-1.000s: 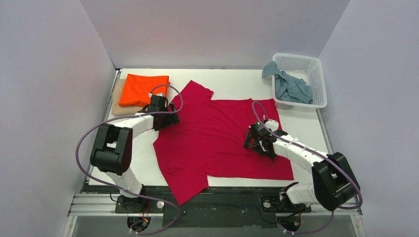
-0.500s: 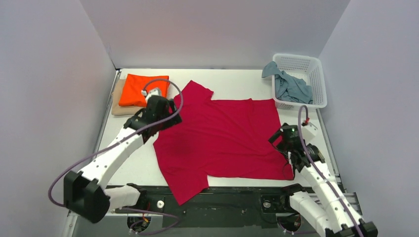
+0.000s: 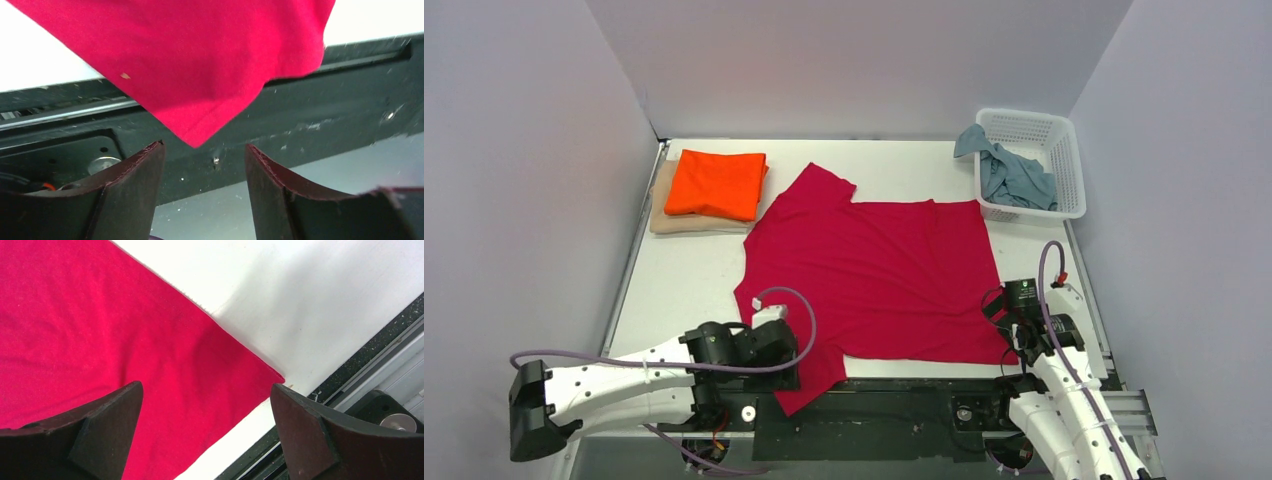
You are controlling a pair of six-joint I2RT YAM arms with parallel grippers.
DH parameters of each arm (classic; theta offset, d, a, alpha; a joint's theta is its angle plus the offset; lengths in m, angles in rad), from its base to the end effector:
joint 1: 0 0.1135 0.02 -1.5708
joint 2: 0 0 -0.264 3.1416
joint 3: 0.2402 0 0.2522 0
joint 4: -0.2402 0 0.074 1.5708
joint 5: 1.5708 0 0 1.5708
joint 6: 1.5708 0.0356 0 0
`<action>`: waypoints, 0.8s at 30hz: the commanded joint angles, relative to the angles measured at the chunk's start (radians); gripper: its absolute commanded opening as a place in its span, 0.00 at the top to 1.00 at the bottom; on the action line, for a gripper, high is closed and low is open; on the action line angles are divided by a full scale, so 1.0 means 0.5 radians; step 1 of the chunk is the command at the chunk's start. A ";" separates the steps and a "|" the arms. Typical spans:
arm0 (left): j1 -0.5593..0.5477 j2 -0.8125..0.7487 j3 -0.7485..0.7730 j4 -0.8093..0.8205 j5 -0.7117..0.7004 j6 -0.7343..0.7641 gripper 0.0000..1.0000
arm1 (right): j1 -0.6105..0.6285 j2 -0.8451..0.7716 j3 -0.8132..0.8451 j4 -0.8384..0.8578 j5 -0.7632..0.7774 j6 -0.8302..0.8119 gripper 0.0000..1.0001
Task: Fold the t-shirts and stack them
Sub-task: Grab the side of the flattened tshirt closest away from the robot with both arms
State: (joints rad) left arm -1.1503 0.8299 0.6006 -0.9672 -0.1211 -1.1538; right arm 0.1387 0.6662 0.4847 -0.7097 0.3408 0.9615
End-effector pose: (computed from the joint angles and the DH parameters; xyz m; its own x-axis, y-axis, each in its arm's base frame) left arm 0.0586 -0.1205 0.2093 -0.9659 -0.0632 -0.2509 0.0123 0.9573 -0.2888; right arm 0.1322 0.0064 0.2078 -0.3771 0.7277 -0.5729 0.6762 0.6390 0.3666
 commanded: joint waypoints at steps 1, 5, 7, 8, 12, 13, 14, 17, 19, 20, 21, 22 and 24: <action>-0.206 0.097 -0.083 0.253 0.155 -0.228 0.34 | -0.029 0.014 -0.014 -0.093 0.056 0.032 0.07; -0.298 0.256 -0.071 0.241 0.181 -0.204 0.43 | -0.054 0.013 -0.019 -0.087 0.072 0.029 0.09; -0.306 0.323 -0.090 0.264 0.205 -0.180 0.45 | -0.060 0.028 -0.031 -0.080 0.067 0.030 0.09; -0.307 0.341 -0.101 0.300 0.213 -0.174 0.46 | -0.063 0.035 -0.034 -0.077 0.064 0.032 0.09; -0.309 0.456 -0.113 0.386 0.200 -0.137 0.46 | -0.081 0.027 -0.070 -0.070 0.027 0.055 0.10; -0.311 0.494 -0.117 0.381 0.189 -0.141 0.47 | -0.089 0.019 -0.075 -0.073 0.006 0.063 0.10; -0.320 0.512 -0.133 0.364 0.179 -0.145 0.48 | -0.094 0.006 -0.088 -0.077 -0.008 0.069 0.10; -0.336 0.615 -0.160 0.323 0.121 -0.168 0.52 | -0.128 -0.018 -0.114 -0.088 -0.053 0.094 0.10; -0.352 0.670 -0.151 0.312 0.093 -0.164 0.56 | -0.144 -0.026 -0.133 -0.086 -0.080 0.119 0.10; -0.364 0.712 -0.144 0.296 0.085 -0.160 0.60 | -0.148 -0.030 -0.145 -0.084 -0.091 0.138 0.10; -0.373 0.732 -0.121 0.282 0.058 -0.157 0.62 | -0.151 -0.031 -0.149 -0.084 -0.117 0.148 0.10; -0.390 0.765 -0.109 0.252 0.041 -0.157 0.72 | -0.151 -0.035 -0.162 -0.082 -0.135 0.169 0.10; -0.403 0.806 -0.060 0.209 -0.004 -0.150 0.97 | -0.155 -0.048 -0.191 -0.083 -0.134 0.202 0.10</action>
State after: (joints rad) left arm -1.3285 1.1793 0.5549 -0.8474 -0.0616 -1.2217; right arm 0.0704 0.6521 0.4141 -0.7158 0.2878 1.0153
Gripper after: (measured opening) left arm 0.232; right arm 0.903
